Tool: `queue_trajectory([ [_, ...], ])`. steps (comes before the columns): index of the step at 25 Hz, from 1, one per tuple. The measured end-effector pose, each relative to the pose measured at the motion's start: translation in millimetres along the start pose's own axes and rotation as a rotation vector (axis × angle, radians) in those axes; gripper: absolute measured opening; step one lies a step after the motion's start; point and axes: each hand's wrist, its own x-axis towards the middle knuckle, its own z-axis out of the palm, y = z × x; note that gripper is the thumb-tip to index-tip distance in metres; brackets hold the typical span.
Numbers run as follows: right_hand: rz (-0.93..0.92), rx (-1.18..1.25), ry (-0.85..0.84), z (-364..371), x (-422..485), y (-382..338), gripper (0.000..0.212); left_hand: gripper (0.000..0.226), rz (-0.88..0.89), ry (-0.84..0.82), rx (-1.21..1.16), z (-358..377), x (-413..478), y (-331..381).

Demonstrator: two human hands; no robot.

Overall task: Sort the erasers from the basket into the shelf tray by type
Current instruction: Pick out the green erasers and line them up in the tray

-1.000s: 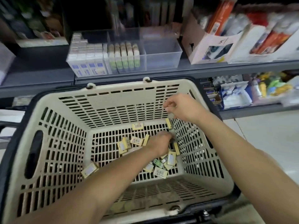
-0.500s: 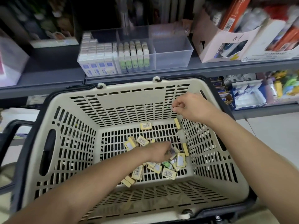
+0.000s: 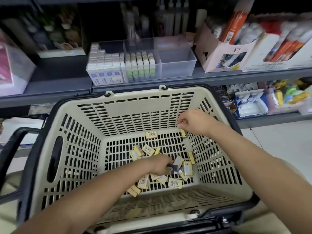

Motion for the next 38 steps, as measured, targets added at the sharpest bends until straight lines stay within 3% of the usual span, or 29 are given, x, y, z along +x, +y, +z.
queue_trajectory([
  [3,-0.140,-0.106,-0.200,23,-2,-9,0.013,0.029,-0.074,0.027,-0.305,-19,-31,-23],
  [6,-0.223,-0.301,-0.464,65,-1,-16,0.016,0.020,-0.092,0.084,-0.756,-30,-66,-41],
  [10,-0.313,-0.510,-0.594,110,-3,-12,0.023,0.019,-0.066,0.170,-1.123,-36,-87,-40],
  [14,-0.455,-0.766,-0.610,127,-9,-11,0.021,0.019,-0.050,0.200,-1.351,-43,-90,-38],
  [18,-0.530,-0.852,-0.629,128,-11,-11,0.021,0.029,-0.035,0.212,-1.315,-45,-88,-39],
  [21,-0.431,-0.696,-0.550,116,-4,-16,0.013,0.025,-0.008,0.252,-1.271,-46,-87,-39],
  [24,-0.239,-0.249,-0.418,90,6,-24,0.018,0.024,-0.079,0.303,-1.185,-44,-85,-37],
  [28,-0.145,0.253,-0.306,64,13,-34,0.019,0.025,-0.177,0.414,-0.923,-40,-81,-41],
  [31,-0.121,0.572,-0.269,55,13,-37,0.014,0.018,-0.142,0.397,-0.938,-37,-78,-43],
  [34,-0.109,0.687,-0.240,49,16,-37,0.015,0.016,-0.135,0.470,-0.988,-39,-75,-43],
  [38,-0.147,0.621,-0.159,27,17,-38,0.014,0.011,-0.075,0.529,-1.058,-51,-77,-40],
])
